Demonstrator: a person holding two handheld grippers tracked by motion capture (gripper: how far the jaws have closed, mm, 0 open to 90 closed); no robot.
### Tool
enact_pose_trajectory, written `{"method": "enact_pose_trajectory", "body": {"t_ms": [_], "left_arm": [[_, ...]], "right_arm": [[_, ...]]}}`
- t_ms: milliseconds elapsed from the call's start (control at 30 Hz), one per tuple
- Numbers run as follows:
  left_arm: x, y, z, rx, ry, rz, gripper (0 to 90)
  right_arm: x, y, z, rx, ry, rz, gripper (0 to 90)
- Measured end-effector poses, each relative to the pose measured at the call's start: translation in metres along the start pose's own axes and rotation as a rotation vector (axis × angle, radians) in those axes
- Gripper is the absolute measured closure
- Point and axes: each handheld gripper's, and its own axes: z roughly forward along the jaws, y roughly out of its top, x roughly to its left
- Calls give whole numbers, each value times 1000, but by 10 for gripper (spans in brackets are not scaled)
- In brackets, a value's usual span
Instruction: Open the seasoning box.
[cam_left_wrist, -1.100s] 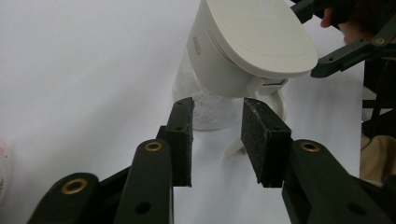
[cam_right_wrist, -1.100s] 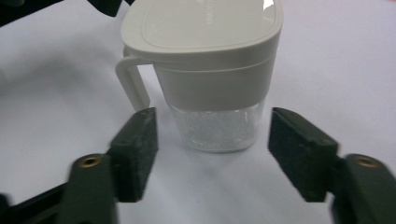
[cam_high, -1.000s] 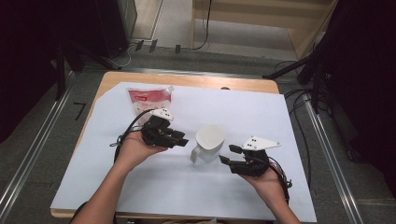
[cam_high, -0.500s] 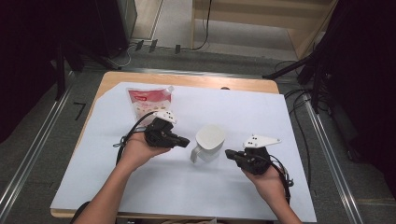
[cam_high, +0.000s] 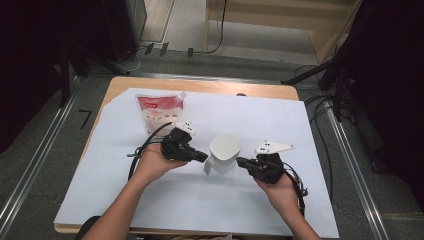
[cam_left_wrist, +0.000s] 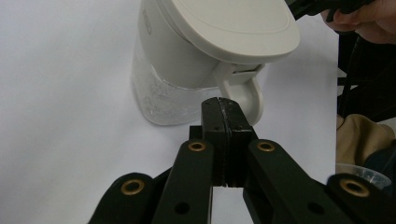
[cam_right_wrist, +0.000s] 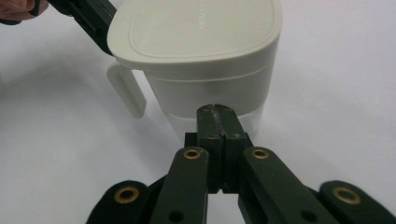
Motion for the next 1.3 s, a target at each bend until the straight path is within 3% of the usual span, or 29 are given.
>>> {"method": "enact_pose_trajectory", "body": {"t_ms": [233, 367, 467, 567, 900, 1067, 1167, 1300], "left_arm": [[-2, -1, 0, -3, 11, -5, 900], [-3, 0, 2, -6, -3, 3, 900], [-5, 0, 4, -14, -2, -4, 900], [-6, 0, 4, -32, -9, -37, 900], [-15, 1, 9, -39, 19, -9, 900], [-19, 4, 14, -46, 3, -8, 900], [-21, 7, 18, -34, 21, 1, 900], [-24, 9, 24, -35, 14, 13, 900]], "right_arm": [[-1, 1, 1, -6, -5, 21, 900], [-4, 1, 1, -10, -5, 33, 900], [-6, 1, 1, -15, -9, 43, 900], [-7, 1, 1, -18, -14, 44, 900], [-8, 3, 2, -15, -29, 53, 900], [-11, 5, 3, -22, -45, 56, 900], [-13, 6, 4, -19, -49, 58, 900], [-16, 7, 6, -20, -50, 61, 900]]}}
